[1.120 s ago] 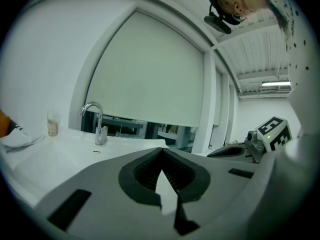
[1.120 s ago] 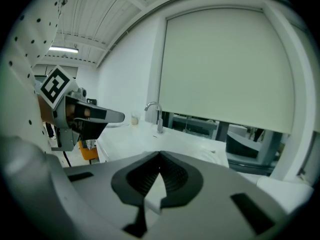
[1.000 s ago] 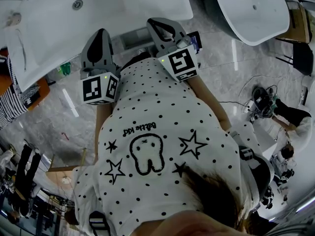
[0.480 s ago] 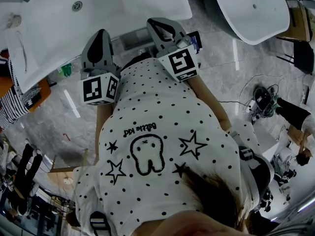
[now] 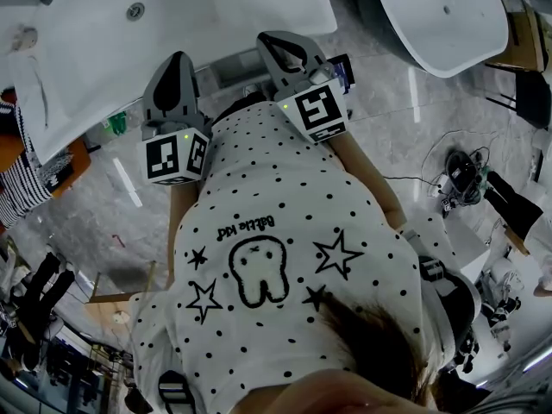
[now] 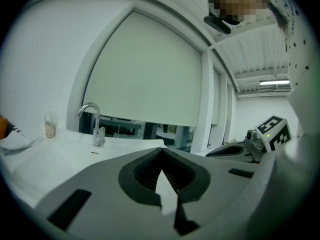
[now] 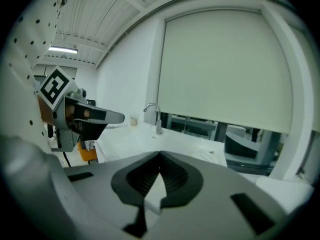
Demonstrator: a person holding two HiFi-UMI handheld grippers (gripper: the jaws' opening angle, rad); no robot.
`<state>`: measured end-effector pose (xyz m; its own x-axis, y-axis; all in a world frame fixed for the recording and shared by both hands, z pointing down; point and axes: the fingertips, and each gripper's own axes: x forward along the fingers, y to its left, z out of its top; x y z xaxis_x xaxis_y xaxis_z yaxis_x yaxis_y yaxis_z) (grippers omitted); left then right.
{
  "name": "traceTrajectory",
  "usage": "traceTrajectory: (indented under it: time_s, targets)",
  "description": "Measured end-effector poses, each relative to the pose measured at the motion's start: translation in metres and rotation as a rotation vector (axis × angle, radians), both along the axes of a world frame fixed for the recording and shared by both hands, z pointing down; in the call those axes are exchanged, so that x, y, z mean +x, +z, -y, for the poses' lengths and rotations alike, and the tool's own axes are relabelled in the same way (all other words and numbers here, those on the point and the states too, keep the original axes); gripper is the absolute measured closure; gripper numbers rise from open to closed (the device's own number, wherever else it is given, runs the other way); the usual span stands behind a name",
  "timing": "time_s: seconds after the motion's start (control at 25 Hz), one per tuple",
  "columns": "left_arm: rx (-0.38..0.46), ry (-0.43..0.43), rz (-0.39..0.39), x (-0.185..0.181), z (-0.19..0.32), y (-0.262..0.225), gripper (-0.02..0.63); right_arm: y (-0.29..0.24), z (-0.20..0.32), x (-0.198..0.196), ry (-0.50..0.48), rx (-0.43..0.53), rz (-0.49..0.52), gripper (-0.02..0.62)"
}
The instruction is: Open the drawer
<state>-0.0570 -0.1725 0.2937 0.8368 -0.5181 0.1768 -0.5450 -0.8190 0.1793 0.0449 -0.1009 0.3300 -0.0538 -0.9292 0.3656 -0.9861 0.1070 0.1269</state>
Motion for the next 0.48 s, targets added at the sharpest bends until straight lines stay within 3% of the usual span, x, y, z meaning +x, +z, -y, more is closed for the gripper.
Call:
traceTrajectory:
  time_s: [0.48]
  targets:
    - [0.001,-0.002,-0.003,-0.0017,0.0004,-0.0010,0.601,-0.0002,0.0016,-0.0035,-0.011,-0.001,-0.001,0.581]
